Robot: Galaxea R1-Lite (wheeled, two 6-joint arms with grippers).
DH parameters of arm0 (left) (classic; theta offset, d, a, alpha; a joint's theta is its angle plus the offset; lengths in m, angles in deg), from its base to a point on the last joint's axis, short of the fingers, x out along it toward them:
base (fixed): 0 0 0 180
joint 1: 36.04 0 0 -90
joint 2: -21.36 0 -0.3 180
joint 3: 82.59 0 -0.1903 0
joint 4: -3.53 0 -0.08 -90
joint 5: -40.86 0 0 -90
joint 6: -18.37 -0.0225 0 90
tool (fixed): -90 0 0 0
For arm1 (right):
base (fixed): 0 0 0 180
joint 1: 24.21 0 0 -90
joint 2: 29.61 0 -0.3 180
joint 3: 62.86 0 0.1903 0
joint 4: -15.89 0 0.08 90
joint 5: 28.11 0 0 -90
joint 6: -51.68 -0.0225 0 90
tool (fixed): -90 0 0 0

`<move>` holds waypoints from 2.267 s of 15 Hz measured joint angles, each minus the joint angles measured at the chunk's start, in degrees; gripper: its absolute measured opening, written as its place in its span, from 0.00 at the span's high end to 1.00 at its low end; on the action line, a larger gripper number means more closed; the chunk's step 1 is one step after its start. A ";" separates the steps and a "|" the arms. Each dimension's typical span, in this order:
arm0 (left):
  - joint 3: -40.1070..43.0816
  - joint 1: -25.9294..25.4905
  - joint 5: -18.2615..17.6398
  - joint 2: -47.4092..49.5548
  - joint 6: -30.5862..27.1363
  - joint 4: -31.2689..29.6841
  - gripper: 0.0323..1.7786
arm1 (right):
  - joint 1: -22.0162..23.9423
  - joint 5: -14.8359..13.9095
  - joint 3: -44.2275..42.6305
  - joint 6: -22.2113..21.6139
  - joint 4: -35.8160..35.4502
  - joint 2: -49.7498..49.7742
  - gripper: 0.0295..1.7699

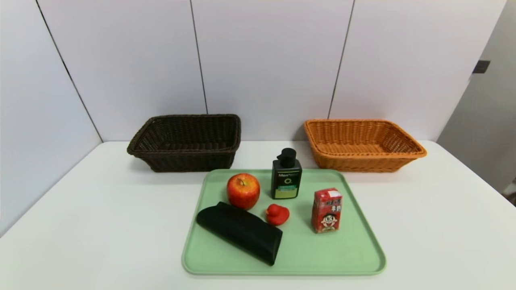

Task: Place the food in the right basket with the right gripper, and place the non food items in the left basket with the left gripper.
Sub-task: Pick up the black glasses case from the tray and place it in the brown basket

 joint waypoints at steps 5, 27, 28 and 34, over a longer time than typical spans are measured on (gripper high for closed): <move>-13.57 -0.10 -0.27 -2.54 1.29 8.00 0.05 | -0.09 1.30 -12.63 -0.33 5.30 -3.54 0.04; -55.21 0.38 -6.60 -62.56 3.99 18.36 0.05 | -1.23 2.38 -51.51 1.73 19.76 -57.82 0.04; -55.91 1.15 -6.72 -64.16 4.49 18.36 0.05 | -1.54 3.25 -52.77 1.73 19.70 -59.47 0.04; -61.16 14.30 -6.35 -70.25 12.42 23.54 0.05 | -10.20 9.02 -60.45 1.71 16.81 -70.47 0.04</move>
